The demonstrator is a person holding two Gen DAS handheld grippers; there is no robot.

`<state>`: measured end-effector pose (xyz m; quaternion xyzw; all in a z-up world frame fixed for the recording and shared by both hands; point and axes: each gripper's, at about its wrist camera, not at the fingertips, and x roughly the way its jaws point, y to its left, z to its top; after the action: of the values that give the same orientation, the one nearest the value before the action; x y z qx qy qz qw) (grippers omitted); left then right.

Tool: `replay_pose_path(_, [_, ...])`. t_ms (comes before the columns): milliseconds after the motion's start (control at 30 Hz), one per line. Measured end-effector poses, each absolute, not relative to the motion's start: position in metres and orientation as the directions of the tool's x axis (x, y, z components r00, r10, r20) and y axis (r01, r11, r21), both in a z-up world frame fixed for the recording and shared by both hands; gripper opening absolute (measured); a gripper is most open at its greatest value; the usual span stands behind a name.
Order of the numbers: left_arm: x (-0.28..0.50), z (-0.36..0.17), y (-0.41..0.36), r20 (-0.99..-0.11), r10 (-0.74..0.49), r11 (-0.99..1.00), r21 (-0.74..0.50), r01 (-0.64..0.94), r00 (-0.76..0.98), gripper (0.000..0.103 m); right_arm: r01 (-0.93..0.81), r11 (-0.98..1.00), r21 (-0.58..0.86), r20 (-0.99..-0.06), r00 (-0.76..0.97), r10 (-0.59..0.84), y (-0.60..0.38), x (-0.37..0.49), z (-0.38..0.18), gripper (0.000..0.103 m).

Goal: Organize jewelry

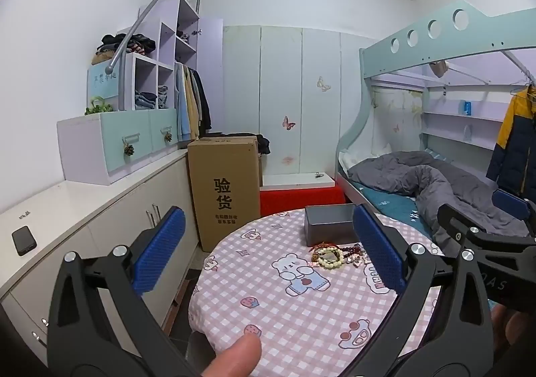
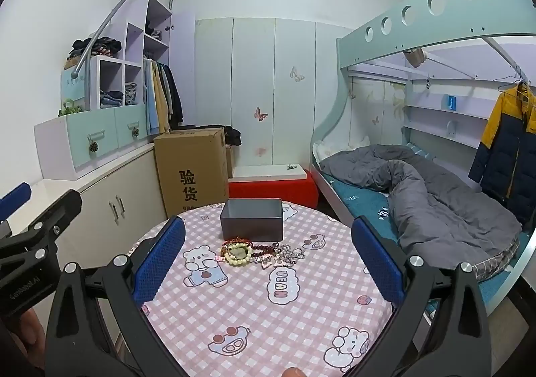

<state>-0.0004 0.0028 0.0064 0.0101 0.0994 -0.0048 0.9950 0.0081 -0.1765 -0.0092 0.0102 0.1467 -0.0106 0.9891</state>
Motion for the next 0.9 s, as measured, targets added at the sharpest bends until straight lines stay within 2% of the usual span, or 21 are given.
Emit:
replay_pose_path(267, [-0.009,0.009,0.0,-0.184,-0.05,0.999,0.011,0.053,0.982,0.098,0.026,0.999,0.023,-0.269,0.963,-0.019,-0.177,0.002,-0.006,0.096])
replay_pose_path(400, [-0.011,0.007,0.005,-0.169,-0.074,0.997,-0.032,0.07,0.983,0.098,0.026,0.999,0.022,-0.261,0.965,-0.02,-0.18,0.0,-0.005,0.096])
replay_pose_path(667, [-0.018,0.009,0.006,-0.123,-0.068,0.997,-0.034,0.064,0.99,0.098,0.02,1.0,0.02,-0.251,0.968,-0.014,-0.178,-0.002,-0.005,0.096])
replay_pose_path(900, [-0.017,0.009,0.004,-0.121,-0.069,0.997,-0.032,0.066,0.99,0.098,0.014,1.0,0.022,-0.241,0.971,-0.008,-0.178,-0.003,-0.006,0.096])
